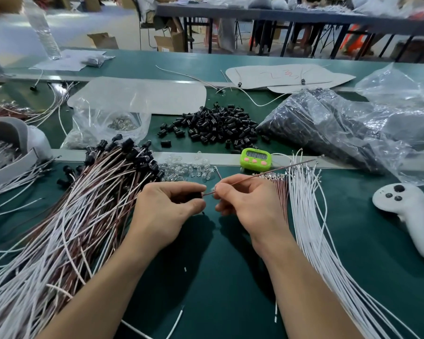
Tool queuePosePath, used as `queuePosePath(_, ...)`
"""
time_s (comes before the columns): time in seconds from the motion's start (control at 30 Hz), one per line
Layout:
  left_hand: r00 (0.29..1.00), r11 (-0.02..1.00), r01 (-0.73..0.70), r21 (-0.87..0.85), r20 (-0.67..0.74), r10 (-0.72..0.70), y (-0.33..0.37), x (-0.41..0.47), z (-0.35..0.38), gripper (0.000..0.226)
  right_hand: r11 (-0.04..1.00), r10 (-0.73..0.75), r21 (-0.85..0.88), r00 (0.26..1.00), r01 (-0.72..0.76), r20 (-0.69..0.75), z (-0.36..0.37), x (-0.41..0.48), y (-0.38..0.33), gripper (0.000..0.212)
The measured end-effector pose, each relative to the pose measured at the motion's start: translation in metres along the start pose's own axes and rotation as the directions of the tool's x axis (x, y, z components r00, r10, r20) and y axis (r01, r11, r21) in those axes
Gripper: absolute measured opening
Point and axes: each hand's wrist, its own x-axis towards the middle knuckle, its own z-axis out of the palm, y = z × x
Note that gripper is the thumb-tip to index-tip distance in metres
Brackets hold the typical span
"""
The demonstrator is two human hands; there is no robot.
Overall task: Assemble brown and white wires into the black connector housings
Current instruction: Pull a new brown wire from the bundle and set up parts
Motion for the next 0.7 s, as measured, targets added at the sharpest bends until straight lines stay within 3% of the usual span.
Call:
queuePosePath(0.1,1.0,0.999,-0.017,-0.036,-0.005,0.017,0.0018,0.0003,0.0013,0.045,0.993,-0.013,-0.118,0.995,0.001,-0.095,0.0015,0.0005,0.0024,0.024)
queuePosePath(0.17,1.0,0.997,-0.015,-0.079,0.003,0.016,0.004,-0.0002,0.0026,0.047,0.994,0.003,-0.105,0.99,-0.018,-0.138,0.0012,0.0009,0.0036,0.03)
queuePosePath(0.3,0.999,0.997,-0.025,-0.067,0.044,0.028,0.0074,-0.0013,0.0045,0.035,0.999,0.039,0.017,0.998,-0.038,-0.046,0.0016,0.0004,0.0036,0.028)
queuePosePath(0.43,0.995,0.999,-0.025,-0.045,0.1,0.03,0.0089,-0.0032,0.0039,0.029,1.0,-0.005,-0.022,1.0,0.005,-0.002,0.0033,-0.0003,0.0048,0.023)
queuePosePath(0.6,0.999,0.996,0.012,-0.086,0.045,-0.008,0.0073,-0.0036,0.002,0.051,0.987,-0.046,-0.153,0.999,0.05,0.029,0.0039,-0.0013,0.0072,0.026)
queuePosePath(0.7,0.998,0.997,-0.021,-0.069,0.056,0.025,0.0083,-0.0045,0.0016,0.052,0.996,-0.028,-0.083,0.998,0.032,0.048,0.002,-0.0007,0.0064,0.03)
